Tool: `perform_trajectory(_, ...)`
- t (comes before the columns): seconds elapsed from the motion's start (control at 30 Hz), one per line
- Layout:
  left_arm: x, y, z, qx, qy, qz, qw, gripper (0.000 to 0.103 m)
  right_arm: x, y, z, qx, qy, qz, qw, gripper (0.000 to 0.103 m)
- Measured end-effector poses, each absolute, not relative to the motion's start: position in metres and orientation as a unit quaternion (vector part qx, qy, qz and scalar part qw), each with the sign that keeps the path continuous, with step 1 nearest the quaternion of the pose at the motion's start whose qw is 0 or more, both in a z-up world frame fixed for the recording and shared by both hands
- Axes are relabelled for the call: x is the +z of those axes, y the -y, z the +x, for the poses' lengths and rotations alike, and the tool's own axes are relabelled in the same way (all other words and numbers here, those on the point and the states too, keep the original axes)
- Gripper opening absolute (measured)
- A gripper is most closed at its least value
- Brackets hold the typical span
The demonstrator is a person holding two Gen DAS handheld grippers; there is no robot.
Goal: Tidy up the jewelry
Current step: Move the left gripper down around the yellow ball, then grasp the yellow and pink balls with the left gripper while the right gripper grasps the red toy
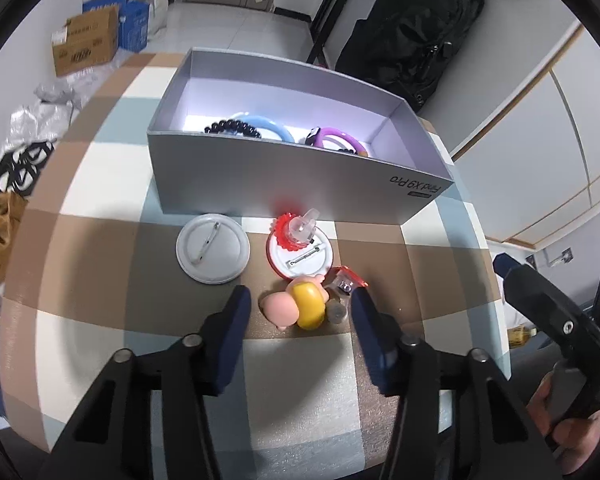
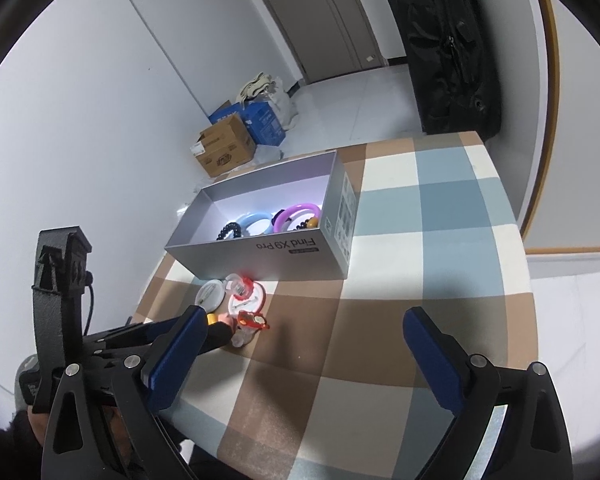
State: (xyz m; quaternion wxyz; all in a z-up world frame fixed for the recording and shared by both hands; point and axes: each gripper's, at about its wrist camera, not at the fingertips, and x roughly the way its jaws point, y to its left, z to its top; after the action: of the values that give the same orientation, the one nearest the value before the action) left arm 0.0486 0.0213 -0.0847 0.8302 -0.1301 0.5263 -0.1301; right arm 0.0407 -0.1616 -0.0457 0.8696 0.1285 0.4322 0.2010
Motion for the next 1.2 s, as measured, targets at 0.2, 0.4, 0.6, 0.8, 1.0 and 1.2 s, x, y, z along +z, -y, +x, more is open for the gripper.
perform_trajectory(0.2, -0.087, -0.027, 0.050, -0.135, -0.530, -0.162, 0.821, 0.030, -0.046, 0.162, 0.042, 0.206, -0.433, 0.135, 0.867, 0.099)
perform_trajectory(0.4, -0.085, -0.021, 0.048, -0.131, -0.528, -0.146, 0.826, 0.029, -0.047, 0.160, 0.043, 0.210, -0.436, 0.140, 0.864, 0.099)
perform_trajectory(0.6, -0.086, -0.030, 0.052, -0.132, -0.536, -0.169, 0.816, 0.029, -0.047, 0.160, 0.042, 0.210, -0.437, 0.141, 0.863, 0.099)
perform_trajectory(0.8, -0.083, -0.031, 0.054, -0.134, -0.551, -0.174, 0.805, 0.029, -0.049, 0.159, 0.043, 0.207, -0.440, 0.145, 0.861, 0.099)
perform_trajectory(1.0, -0.072, -0.049, 0.052, -0.136, -0.536, -0.225, 0.802, 0.029, -0.054, 0.151, 0.047, 0.213, -0.453, 0.140, 0.854, 0.099)
perform_trajectory(1.2, -0.053, -0.066, 0.050, -0.173, -0.496, -0.293, 0.799, 0.029, -0.063, 0.137, 0.051, 0.236, -0.471, 0.136, 0.839, 0.085)
